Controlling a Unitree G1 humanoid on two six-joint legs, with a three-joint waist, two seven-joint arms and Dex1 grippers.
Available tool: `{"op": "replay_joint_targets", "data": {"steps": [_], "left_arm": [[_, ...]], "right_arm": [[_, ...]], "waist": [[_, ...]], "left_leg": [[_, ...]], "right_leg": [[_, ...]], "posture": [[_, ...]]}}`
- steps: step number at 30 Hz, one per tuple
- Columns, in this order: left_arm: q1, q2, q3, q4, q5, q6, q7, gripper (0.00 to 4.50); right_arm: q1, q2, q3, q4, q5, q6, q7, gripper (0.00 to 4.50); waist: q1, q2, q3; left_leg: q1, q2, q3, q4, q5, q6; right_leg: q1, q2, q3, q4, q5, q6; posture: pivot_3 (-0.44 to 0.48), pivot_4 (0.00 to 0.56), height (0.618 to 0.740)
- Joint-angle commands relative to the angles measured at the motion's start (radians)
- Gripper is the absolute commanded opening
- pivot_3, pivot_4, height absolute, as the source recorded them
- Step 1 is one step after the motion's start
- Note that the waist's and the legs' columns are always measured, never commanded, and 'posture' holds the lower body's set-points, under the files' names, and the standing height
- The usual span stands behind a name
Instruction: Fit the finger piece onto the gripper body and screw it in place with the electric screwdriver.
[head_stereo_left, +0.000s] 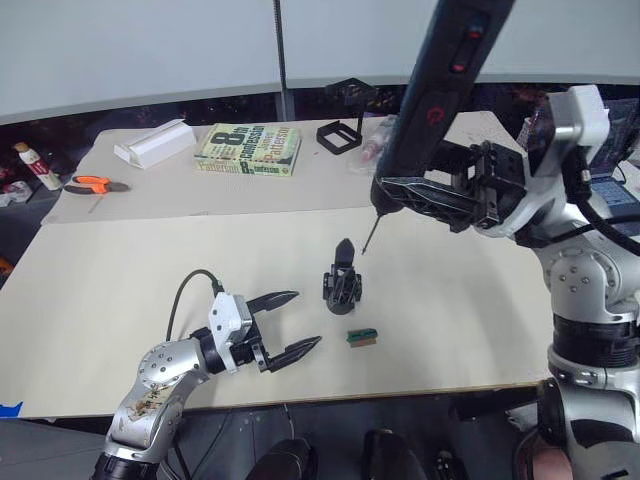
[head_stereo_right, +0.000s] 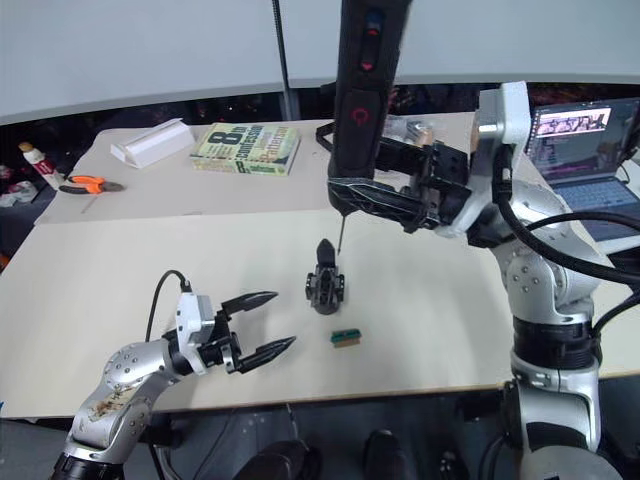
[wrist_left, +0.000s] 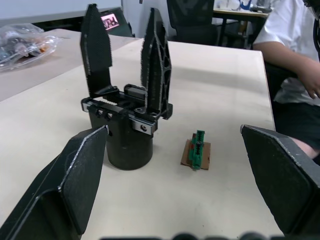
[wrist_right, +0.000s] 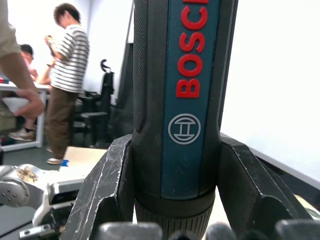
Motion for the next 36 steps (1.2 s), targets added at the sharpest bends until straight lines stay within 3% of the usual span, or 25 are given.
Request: {"op": "replay_joint_targets", "data": {"steps": [1,19,36], "left_arm": [[0.002,-0.008,0.007,-0.014,0.009,-0.024,0.017,4.5],[-0.04,-0.083,-0.068,0.01,0.144,-0.015,0.151,4.5],[-0.026,-0.093,-0.079,0.003,0.143,0.012,0.184,4.5]], "right_arm": [[-0.07,0.015,0.002,0.042,-0.008,-0.015,0.031,1.93],[-0.089,0.084,0.111,0.104,-0.082,0.023,0.108,1.93],[-0.067,0.136,0.164,0.129,-0.182,0.013,0.113,1.93]], "waist": [[0.0,0.0,0.0],[0.0,0.0,0.0],[0.0,0.0,0.0]], "left_leg": [[0.0,0.0,0.0,0.0,0.0,0.0],[-0.001,0.0,0.0,0.0,0.0,0.0],[-0.001,0.0,0.0,0.0,0.0,0.0]], "right_leg": [[0.0,0.0,0.0,0.0,0.0,0.0],[-0.001,0.0,0.0,0.0,0.0,0.0],[-0.001,0.0,0.0,0.0,0.0,0.0]], "posture": [[0.0,0.15,0.74],[0.0,0.15,0.74],[0.0,0.15,0.74]]}}
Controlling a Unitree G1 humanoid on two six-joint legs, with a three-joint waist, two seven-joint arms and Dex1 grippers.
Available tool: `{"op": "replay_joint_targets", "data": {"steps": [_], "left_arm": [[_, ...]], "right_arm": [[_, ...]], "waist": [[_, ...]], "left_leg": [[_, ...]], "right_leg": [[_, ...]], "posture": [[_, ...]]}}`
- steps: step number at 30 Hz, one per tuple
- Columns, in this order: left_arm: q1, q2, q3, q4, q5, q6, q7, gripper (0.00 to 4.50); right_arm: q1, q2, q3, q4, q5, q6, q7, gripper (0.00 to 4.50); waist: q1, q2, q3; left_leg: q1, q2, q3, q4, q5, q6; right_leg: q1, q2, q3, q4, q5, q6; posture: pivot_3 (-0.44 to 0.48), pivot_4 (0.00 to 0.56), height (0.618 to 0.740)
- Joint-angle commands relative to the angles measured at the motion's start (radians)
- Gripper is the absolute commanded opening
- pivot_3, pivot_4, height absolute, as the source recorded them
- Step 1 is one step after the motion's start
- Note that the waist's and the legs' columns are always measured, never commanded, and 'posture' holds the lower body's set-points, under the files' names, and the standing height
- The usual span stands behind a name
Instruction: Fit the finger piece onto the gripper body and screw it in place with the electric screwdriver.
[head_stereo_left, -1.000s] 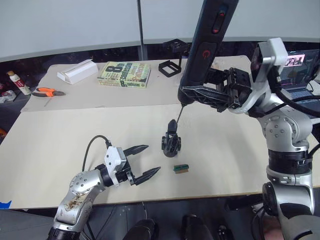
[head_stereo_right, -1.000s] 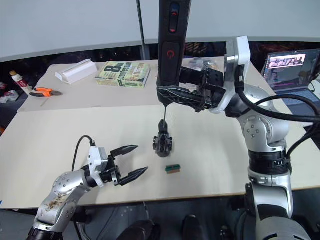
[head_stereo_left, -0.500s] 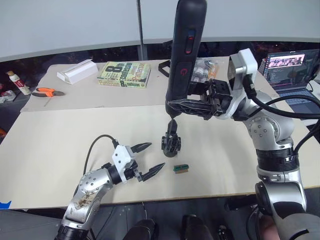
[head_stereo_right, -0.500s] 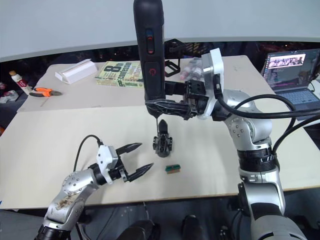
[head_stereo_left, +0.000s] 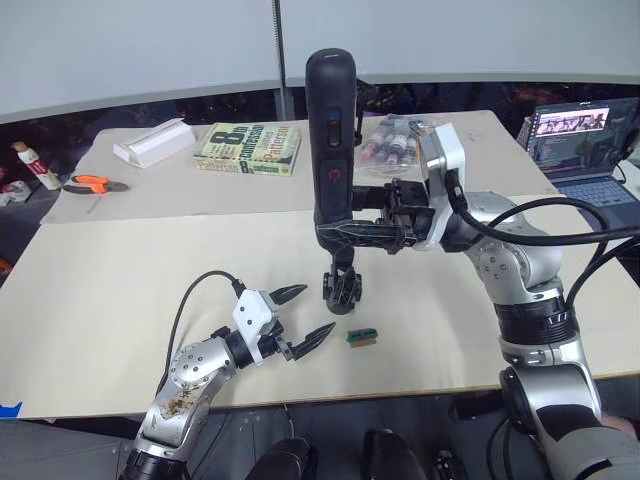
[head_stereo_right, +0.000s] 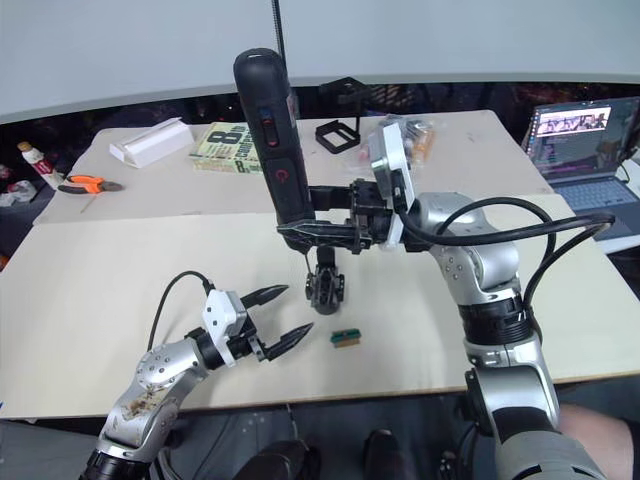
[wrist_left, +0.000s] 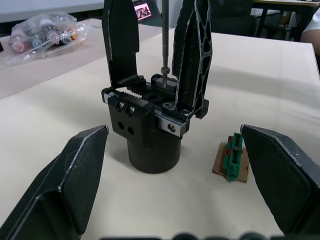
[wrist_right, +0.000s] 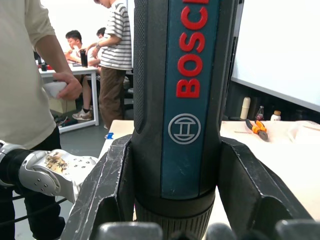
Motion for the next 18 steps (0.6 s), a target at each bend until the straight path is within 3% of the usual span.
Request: {"op": "replay_joint_targets", "data": {"steps": [1,18], "left_arm": [[0.009,0.007,0.005,-0.021,-0.008,-0.006,-0.003,4.5],[0.021,0.01,-0.002,-0.032,-0.009,-0.007,-0.007,4.5]], "right_arm": [[-0.004,0.013,-0.016,-0.025,0.005,-0.02,-0.004,1.93],[0.01,0.024,-0.019,-0.041,-0.018,-0.014,-0.008,1.93]], "waist": [[0.0,0.0,0.0],[-0.001,0.0,0.0]], "left_leg": [[0.0,0.0,0.0,0.0,0.0,0.0],[0.0,0.0,0.0,0.0,0.0,0.0]], "right_leg": [[0.0,0.0,0.0,0.0,0.0,0.0],[0.0,0.0,0.0,0.0,0.0,0.0]], "posture": [[0.0,0.15,0.74],[0.0,0.15,0.74]]}}
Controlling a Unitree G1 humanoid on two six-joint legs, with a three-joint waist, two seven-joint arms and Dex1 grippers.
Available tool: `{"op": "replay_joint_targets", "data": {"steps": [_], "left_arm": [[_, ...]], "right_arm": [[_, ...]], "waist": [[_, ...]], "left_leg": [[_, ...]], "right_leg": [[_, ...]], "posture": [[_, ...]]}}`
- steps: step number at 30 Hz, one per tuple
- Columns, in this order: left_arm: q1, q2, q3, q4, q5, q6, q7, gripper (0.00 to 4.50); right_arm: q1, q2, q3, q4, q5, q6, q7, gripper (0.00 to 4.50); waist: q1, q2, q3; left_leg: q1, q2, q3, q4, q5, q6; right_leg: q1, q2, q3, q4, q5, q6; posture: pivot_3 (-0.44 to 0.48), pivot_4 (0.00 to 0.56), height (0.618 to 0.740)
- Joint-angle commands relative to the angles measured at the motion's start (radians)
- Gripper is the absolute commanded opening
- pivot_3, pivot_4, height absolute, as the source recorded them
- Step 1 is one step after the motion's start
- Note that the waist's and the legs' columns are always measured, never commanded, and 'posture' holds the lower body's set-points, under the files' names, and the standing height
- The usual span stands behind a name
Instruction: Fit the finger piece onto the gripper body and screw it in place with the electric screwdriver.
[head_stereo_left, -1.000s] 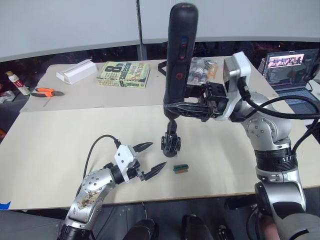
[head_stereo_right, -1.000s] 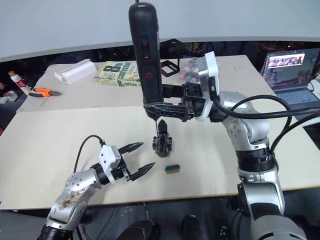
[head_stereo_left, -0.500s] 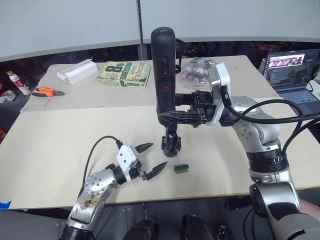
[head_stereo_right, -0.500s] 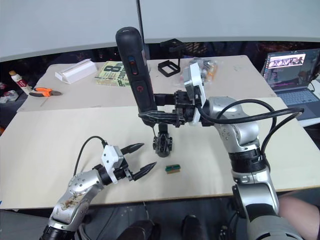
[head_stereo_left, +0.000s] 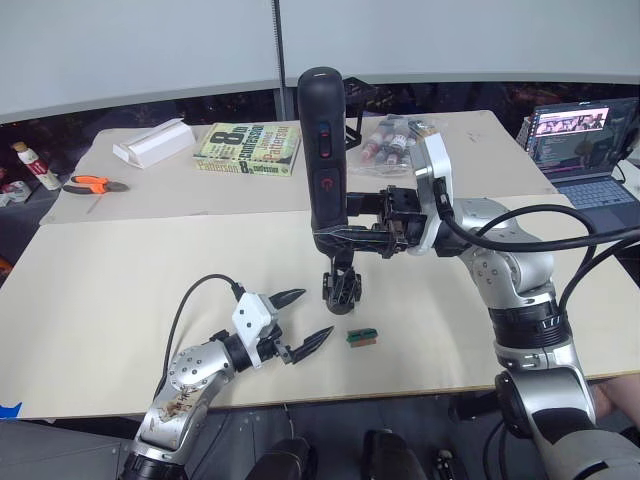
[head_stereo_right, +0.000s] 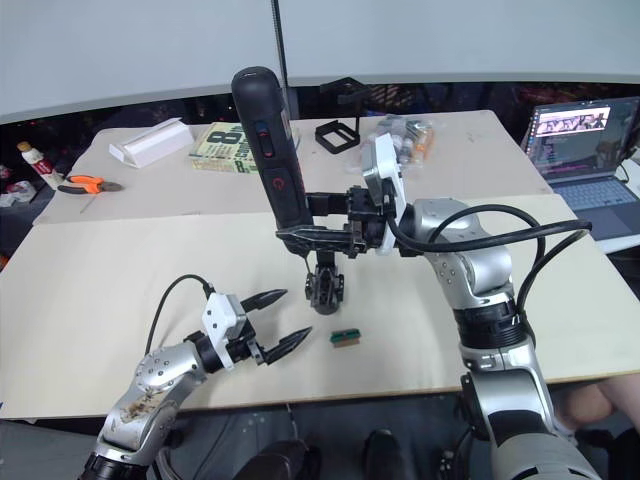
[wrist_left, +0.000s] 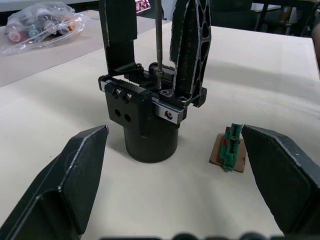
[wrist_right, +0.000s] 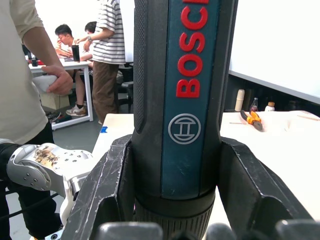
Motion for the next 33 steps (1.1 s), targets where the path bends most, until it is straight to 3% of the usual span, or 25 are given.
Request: {"op": "replay_joint_targets", "data": {"steps": [1,33], "left_arm": [[0.006,0.003,0.001,-0.032,-0.009,-0.008,-0.003,4.5],[0.01,-0.001,-0.006,-0.025,-0.004,-0.016,-0.001,4.5]], "right_arm": [[-0.007,0.003,-0.02,-0.039,0.017,-0.016,0.006,1.93],[0.019,-0.039,-0.02,-0.032,0.002,-0.014,0.044,1.93]], "waist": [[0.0,0.0,0.0],[0.001,0.0,0.0]], "left_leg": [[0.0,0.0,0.0,0.0,0.0,0.0],[0.0,0.0,0.0,0.0,0.0,0.0]], "right_leg": [[0.0,0.0,0.0,0.0,0.0,0.0],[0.001,0.0,0.0,0.0,0.0,0.0]], "posture": [[0.0,0.15,0.74],[0.0,0.15,0.74]]}}
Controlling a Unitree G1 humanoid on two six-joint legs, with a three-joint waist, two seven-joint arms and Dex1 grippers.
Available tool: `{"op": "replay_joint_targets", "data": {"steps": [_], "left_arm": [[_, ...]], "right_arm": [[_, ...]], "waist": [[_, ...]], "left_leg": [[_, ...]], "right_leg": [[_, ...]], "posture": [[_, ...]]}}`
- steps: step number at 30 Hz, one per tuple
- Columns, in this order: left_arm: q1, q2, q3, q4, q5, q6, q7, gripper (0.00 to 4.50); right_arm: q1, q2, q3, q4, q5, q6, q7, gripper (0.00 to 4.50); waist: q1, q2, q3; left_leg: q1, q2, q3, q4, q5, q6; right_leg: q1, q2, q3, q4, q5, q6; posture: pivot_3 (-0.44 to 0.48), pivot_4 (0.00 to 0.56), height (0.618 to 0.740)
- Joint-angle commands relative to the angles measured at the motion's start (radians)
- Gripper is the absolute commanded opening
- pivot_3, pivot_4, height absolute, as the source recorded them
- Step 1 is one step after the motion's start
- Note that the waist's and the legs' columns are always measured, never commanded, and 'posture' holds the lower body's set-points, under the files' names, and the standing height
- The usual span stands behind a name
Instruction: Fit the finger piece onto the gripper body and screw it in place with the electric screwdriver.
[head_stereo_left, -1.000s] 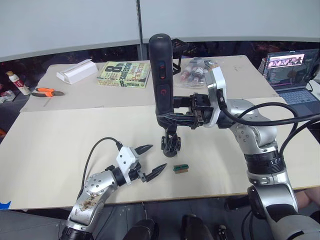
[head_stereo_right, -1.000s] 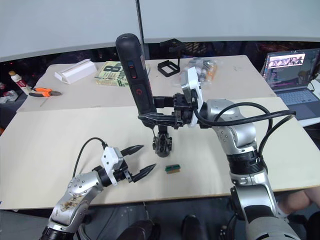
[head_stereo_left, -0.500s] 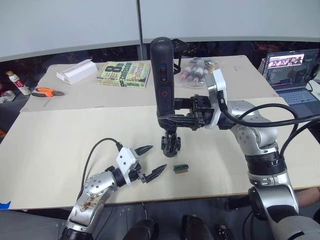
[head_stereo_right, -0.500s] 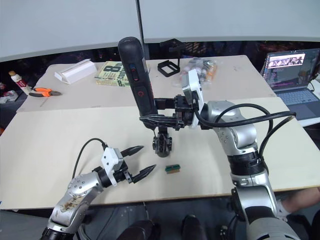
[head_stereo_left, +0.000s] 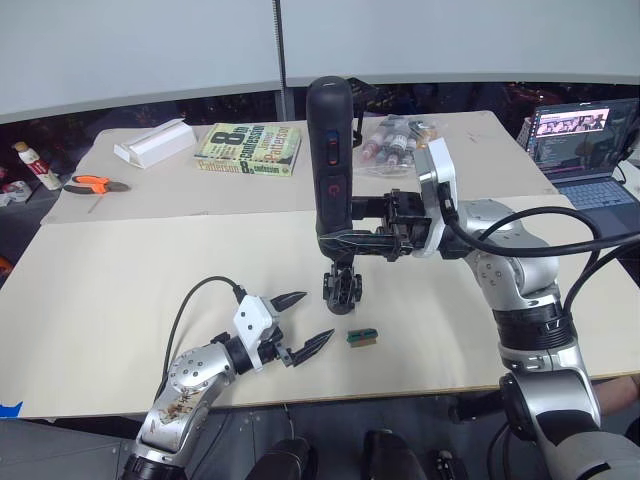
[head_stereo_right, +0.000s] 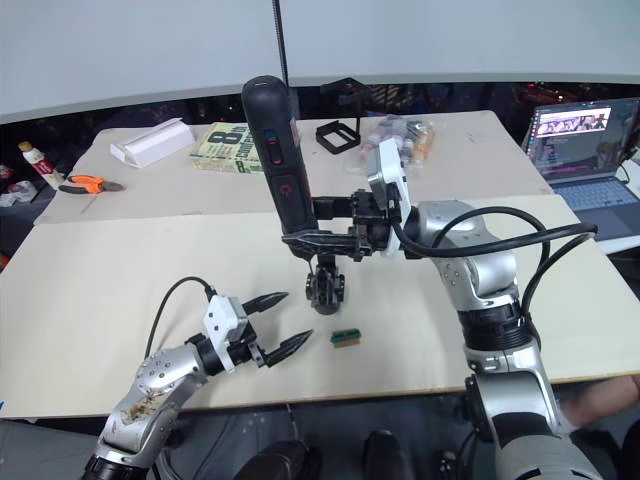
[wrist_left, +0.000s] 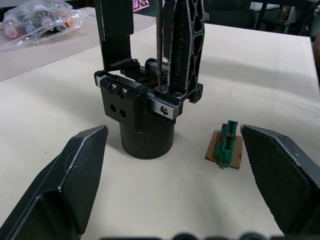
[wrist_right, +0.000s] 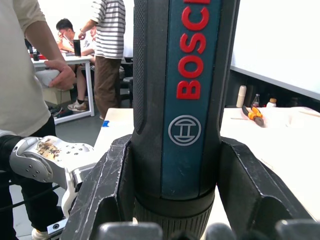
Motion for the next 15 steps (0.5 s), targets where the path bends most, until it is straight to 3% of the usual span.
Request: {"op": "replay_joint_targets", "data": {"steps": [1,15], "left_arm": [[0.001,-0.002,0.002,-0.025,-0.005,-0.016,0.0,4.5],[-0.001,-0.002,0.004,-0.022,-0.005,-0.015,0.002,4.5]], "right_arm": [[0.006,-0.017,-0.02,-0.032,0.011,-0.004,0.009,1.93],[0.005,-0.026,-0.022,-0.03,0.015,-0.002,0.008,1.93]], "waist": [[0.0,0.0,0.0],[0.0,0.0,0.0]], "left_leg": [[0.0,0.0,0.0,0.0,0.0,0.0],[0.0,0.0,0.0,0.0,0.0,0.0]], "right_leg": [[0.0,0.0,0.0,0.0,0.0,0.0],[0.0,0.0,0.0,0.0,0.0,0.0]], "posture": [[0.0,0.15,0.74],[0.0,0.15,0.74]]}}
